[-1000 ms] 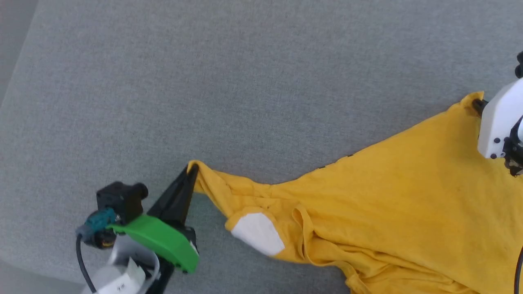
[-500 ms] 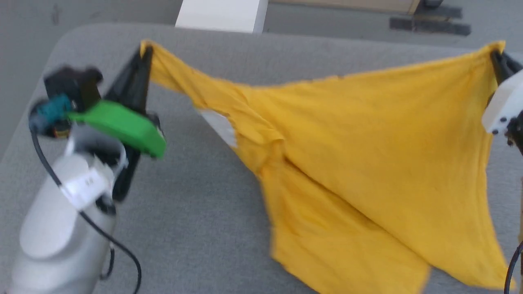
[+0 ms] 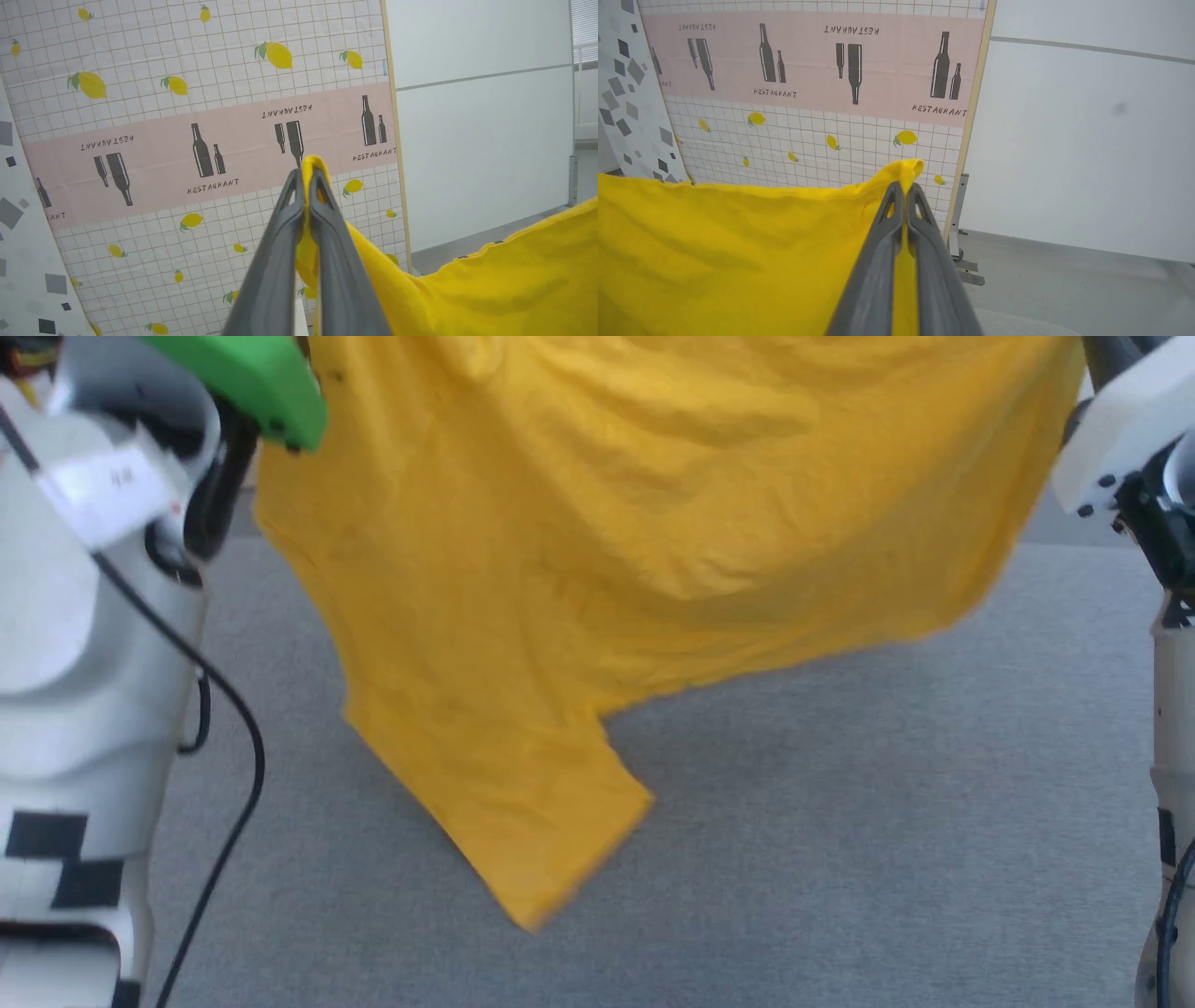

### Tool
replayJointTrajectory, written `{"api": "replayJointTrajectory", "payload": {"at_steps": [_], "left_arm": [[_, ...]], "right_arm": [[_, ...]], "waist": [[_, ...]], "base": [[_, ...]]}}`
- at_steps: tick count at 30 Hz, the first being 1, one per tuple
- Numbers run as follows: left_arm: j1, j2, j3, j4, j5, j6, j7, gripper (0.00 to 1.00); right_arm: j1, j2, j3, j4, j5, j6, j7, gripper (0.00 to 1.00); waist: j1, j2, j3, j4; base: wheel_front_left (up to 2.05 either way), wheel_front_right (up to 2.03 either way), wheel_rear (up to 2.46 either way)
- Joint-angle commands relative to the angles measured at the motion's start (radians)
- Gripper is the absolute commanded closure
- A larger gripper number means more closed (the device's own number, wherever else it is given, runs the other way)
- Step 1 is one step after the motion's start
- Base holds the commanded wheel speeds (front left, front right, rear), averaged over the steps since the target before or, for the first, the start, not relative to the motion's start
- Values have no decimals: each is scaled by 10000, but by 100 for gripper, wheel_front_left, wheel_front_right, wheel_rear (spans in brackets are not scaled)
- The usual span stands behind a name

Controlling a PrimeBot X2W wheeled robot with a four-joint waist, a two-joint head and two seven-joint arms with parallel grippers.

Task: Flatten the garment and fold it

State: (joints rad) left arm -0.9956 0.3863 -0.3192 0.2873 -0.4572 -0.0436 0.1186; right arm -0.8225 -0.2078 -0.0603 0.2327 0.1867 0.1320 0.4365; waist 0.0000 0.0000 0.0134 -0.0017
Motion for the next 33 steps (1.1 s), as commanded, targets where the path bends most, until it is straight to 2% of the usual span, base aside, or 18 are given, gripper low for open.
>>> {"api": "replayJointTrajectory", "payload": {"at_steps": [1,11,18,24,28,33], "left_arm": [[-410,-1,-38,138,67,-79,66,100],[-2628,-98,-307,1209,-26,-364,1172,100],[-3082,-27,-511,1454,-186,-495,1866,100],[-3997,171,-435,1415,304,-254,1198,100],[-5042,185,-251,1651,643,-26,332,100],[-6296,155,-184,2134,894,20,-294,100]], "right_arm": [[-228,-7,117,103,65,-13,-21,100],[-1438,-119,1046,581,292,-13,499,100],[-2052,23,1166,904,367,-13,1082,100],[-3120,350,1042,1410,-72,-13,1137,100],[-4215,671,969,1964,-541,-13,648,100],[-5434,895,544,2738,-1035,-13,-102,100]], "waist": [[0,0,-438,-370],[0,0,-709,-727],[0,0,72,-1040],[0,0,1813,-1444],[0,0,2852,-1697],[0,0,3757,-1656]], "base": [[0,0,0],[0,0,0],[0,0,0],[0,0,0],[0,0,0],[0,0,0]]}}
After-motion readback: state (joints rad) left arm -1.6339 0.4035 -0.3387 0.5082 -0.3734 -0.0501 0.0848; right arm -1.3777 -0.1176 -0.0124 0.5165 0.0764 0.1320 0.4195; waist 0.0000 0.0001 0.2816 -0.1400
